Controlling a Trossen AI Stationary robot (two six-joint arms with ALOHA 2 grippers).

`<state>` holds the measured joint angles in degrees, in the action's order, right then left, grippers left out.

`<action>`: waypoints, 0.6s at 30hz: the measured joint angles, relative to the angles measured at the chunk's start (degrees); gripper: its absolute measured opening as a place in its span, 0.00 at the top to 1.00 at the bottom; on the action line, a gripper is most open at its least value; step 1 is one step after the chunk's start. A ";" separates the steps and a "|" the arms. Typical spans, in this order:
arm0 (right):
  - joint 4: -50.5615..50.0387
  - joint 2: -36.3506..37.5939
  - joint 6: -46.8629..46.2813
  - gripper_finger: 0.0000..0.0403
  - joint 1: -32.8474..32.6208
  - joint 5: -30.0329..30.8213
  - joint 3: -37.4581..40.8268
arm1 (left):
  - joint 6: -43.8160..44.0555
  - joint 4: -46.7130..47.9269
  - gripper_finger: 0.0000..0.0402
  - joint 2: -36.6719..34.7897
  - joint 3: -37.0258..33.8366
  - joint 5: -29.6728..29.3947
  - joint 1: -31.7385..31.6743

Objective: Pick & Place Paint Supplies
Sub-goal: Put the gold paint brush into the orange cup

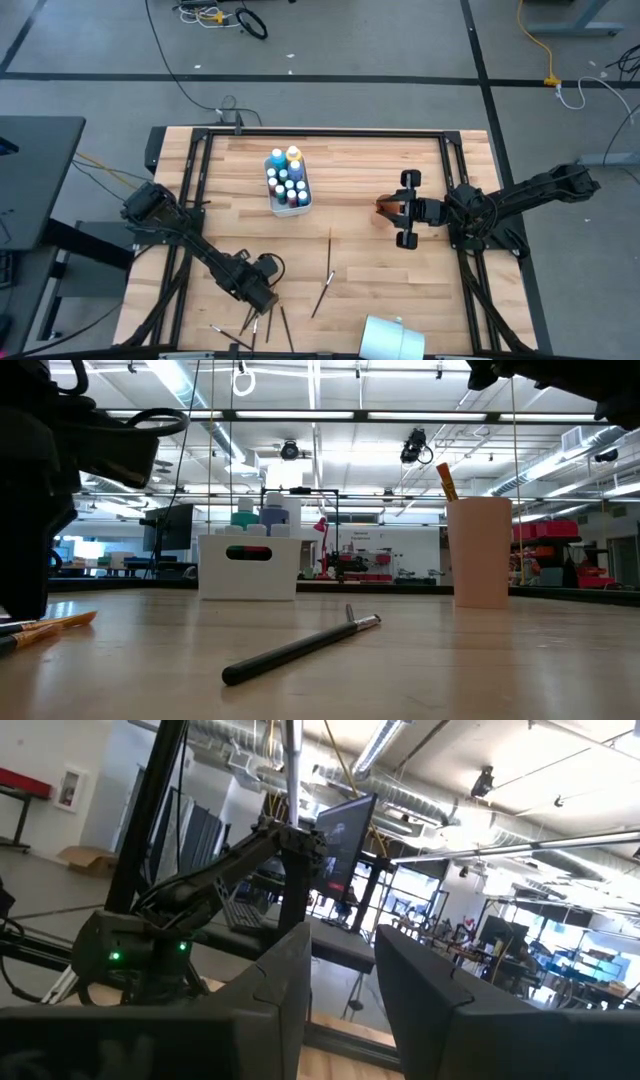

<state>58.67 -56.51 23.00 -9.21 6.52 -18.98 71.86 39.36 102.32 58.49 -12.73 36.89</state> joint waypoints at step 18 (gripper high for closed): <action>-0.02 0.00 -0.01 0.70 0.00 -0.01 0.02 | -1.22 -1.35 0.99 0.05 1.03 0.50 -0.20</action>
<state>58.65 -56.51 22.99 -9.21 6.51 -18.96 70.64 38.02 102.37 59.52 -12.23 36.69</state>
